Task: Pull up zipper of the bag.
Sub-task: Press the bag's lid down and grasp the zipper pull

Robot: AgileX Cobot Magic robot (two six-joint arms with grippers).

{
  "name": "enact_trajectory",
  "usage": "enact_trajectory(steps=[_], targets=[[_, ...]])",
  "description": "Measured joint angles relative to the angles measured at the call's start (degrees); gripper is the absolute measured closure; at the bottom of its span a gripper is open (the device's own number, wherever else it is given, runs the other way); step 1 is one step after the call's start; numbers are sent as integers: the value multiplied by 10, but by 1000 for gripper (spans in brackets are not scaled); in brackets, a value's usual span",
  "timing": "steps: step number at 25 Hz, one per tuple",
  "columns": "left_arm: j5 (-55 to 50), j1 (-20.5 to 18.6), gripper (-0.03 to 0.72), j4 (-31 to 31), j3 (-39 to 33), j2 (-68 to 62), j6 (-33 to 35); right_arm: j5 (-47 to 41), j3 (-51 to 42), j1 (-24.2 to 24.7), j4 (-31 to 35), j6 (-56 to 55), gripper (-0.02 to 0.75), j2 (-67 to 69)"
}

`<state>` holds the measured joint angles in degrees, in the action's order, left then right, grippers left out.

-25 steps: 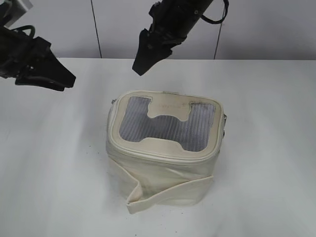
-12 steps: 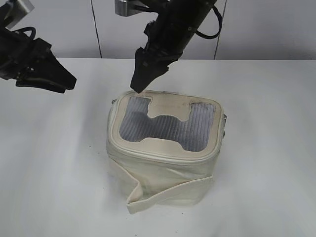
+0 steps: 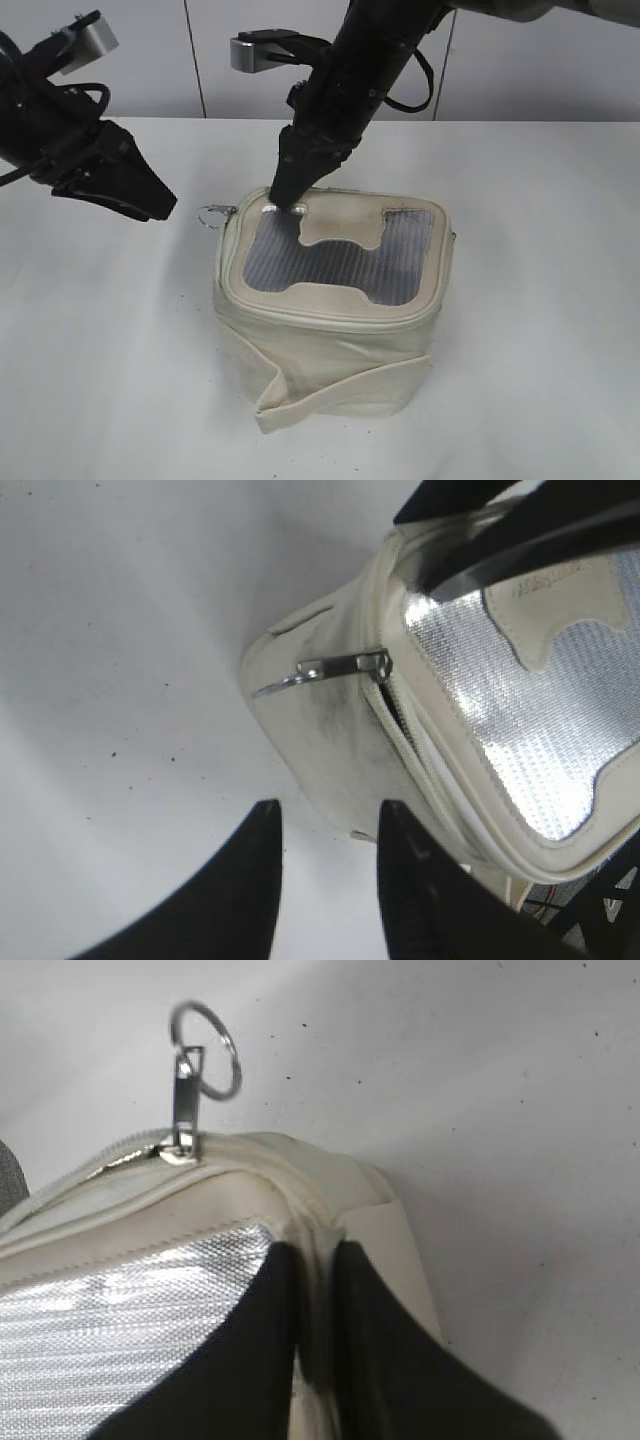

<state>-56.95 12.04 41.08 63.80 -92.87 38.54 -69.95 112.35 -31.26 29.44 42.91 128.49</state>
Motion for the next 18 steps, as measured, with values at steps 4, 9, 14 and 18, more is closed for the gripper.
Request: enact_trajectory(steps=[4, 9, 14, 18], targets=[[13, 0, 387, -29, 0, 0, 4, -2, 0, 0, 2, -5, 669, 0], [22, 1, 220, -58, 1, 0, 60, -2, 0, 0, 3, -15, 669, -1], [77, 18, 167, -64, 3, 0, 154, -2, 0, 0, 2, -20, 669, -3], [94, 48, 162, -82, 11, 0, 193, -3, -1, 0, 2, -22, 671, -4]])
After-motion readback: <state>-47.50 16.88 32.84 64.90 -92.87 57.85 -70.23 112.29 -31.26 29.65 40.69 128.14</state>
